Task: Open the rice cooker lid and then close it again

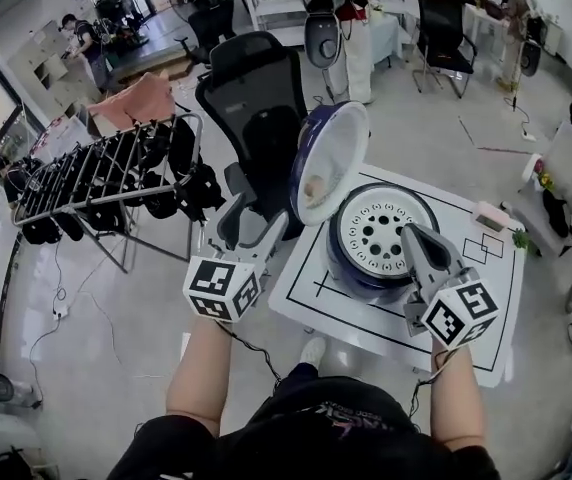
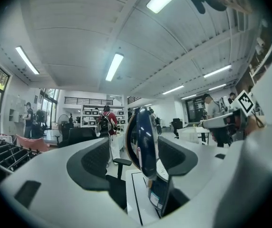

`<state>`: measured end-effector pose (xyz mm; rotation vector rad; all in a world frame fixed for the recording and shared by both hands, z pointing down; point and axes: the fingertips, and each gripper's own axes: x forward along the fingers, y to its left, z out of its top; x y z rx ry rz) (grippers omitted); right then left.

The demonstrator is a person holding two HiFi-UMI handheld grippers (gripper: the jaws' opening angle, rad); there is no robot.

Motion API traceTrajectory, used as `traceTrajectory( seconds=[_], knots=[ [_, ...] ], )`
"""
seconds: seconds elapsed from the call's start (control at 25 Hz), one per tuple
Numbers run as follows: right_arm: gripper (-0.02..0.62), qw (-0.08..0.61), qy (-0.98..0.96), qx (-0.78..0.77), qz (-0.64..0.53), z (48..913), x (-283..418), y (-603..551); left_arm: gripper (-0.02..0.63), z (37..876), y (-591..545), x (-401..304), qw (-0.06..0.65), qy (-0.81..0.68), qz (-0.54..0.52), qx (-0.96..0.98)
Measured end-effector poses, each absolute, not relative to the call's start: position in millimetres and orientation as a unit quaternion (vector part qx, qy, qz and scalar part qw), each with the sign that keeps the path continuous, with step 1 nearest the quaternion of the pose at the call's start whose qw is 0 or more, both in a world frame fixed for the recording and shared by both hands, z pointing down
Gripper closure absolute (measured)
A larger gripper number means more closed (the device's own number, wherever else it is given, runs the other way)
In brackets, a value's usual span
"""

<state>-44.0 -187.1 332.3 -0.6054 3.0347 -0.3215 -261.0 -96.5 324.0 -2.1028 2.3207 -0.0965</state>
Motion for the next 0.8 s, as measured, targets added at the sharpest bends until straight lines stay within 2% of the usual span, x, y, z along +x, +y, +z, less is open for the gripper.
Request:
traceTrajectory(
  seconds=[0.48,0.8],
  knots=[
    [0.594,0.015,0.984,-0.157,-0.083,325.3,-10.5,-136.2,0.291,328.8,-42.0,-145.6,-0.005,0.706,-0.012,-0.708],
    [0.594,0.015,0.985,-0.150,-0.083,332.7,8.8,-122.6,0.291,337.3,-32.4,-113.3,-0.007,0.701,-0.013,-0.713]
  ],
)
